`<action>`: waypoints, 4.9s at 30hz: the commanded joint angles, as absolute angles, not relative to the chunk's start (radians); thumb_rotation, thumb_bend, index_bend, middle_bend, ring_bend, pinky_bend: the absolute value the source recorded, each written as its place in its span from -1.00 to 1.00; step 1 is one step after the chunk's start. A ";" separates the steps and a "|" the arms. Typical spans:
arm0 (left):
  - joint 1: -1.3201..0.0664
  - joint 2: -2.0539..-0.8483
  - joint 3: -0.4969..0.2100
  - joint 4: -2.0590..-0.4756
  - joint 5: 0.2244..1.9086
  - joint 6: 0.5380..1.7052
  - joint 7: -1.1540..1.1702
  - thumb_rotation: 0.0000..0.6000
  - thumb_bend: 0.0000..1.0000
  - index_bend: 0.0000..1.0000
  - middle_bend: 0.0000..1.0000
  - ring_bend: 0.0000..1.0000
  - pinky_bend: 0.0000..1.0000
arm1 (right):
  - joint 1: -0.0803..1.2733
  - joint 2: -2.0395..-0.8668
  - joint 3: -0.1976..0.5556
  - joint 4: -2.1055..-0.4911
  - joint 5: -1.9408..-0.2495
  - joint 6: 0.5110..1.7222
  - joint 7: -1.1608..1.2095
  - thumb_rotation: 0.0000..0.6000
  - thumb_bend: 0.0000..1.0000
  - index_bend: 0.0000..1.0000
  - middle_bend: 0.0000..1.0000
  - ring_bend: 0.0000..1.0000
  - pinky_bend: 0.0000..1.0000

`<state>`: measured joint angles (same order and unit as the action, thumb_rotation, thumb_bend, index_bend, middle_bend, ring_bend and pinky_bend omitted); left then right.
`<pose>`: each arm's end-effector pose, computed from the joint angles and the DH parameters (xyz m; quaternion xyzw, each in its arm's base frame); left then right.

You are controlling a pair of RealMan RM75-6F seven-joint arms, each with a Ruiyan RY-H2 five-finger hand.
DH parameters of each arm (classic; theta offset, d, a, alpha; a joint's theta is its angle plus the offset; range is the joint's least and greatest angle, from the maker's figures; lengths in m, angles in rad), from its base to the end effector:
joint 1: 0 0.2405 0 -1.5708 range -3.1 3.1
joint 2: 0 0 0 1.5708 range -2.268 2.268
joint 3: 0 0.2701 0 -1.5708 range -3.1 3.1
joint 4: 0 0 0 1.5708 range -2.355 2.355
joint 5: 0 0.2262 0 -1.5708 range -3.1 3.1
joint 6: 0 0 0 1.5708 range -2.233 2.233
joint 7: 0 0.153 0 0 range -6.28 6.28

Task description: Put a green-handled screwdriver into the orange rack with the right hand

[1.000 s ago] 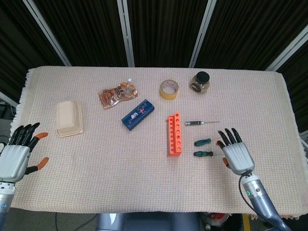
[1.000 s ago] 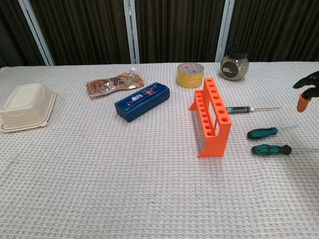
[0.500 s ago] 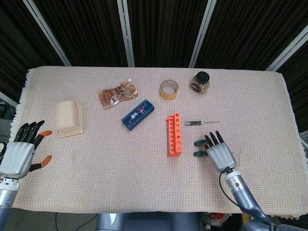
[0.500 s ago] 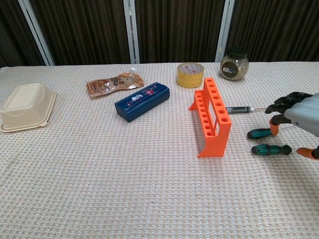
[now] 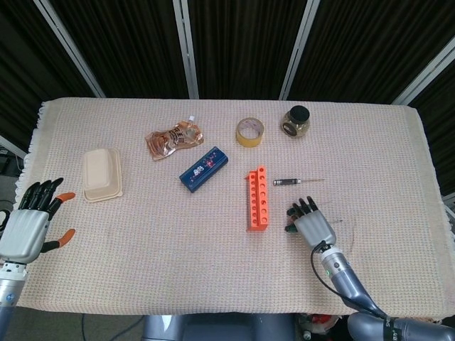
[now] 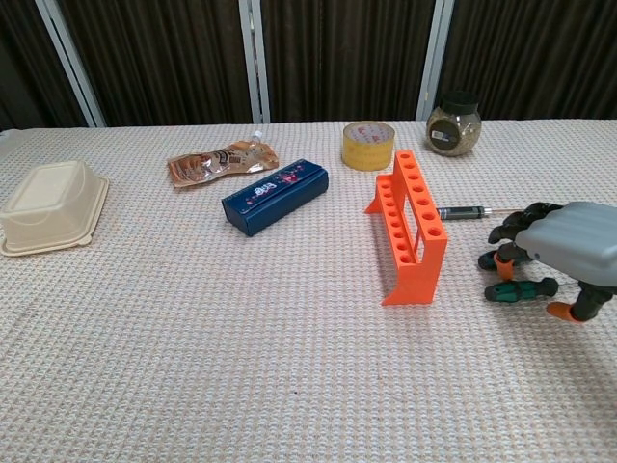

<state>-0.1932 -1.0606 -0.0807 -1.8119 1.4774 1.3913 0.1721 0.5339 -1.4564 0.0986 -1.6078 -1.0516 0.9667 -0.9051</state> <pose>-0.2720 0.2259 0.1430 -0.6371 -0.3650 -0.3922 0.5541 -0.2331 -0.3002 -0.0238 0.8125 -0.2662 0.1670 0.4910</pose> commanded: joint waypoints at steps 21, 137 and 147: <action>-0.203 -1.060 -0.076 -1.807 1.472 1.385 0.161 1.00 -0.52 -0.55 -0.99 -0.99 -1.00 | 0.574 -1.442 0.005 -1.676 -1.010 1.033 -0.967 1.00 -0.35 -0.23 -0.80 -1.00 -0.97; -0.275 -1.103 -0.020 -1.830 1.506 1.278 0.246 1.00 -0.52 -0.63 -1.00 -1.00 -1.00 | 0.432 -0.855 0.531 -1.864 -1.586 0.497 1.297 1.00 -0.62 0.29 -0.50 -0.95 -0.83; -0.278 -1.116 -0.019 -1.825 1.478 1.264 0.264 1.00 -0.52 -0.62 -1.00 -1.00 -1.00 | 0.556 -0.846 0.407 -1.792 -1.728 0.604 1.580 1.00 -0.62 0.29 -0.50 -0.95 -0.83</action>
